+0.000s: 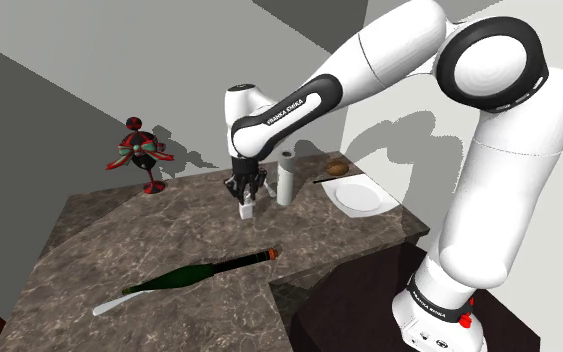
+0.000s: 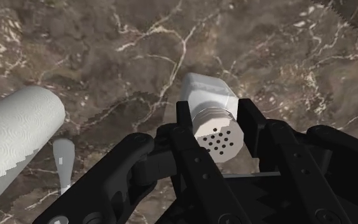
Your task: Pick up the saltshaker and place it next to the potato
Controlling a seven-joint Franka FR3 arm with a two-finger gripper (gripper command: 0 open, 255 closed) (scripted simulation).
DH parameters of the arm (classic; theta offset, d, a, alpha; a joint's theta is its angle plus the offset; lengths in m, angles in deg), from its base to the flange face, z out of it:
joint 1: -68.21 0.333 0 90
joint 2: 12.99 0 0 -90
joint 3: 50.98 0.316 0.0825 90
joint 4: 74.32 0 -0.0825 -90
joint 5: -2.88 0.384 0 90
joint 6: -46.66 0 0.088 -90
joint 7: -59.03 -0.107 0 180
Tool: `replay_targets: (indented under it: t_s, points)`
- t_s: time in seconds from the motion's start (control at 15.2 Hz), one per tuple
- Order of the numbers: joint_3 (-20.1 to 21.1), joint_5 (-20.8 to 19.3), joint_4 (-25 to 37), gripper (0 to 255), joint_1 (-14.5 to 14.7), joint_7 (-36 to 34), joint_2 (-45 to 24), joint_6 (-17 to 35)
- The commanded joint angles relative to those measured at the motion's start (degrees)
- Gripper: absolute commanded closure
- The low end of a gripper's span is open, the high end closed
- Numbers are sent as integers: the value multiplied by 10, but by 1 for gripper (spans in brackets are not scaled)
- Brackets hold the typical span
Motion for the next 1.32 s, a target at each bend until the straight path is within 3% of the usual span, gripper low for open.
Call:
replay_targets:
  t_s: [0.0,1.25]
  points:
    - [0,2,6,255,0,2,8,-15]
    - [1,17,89,255,-3,12,66,-154]
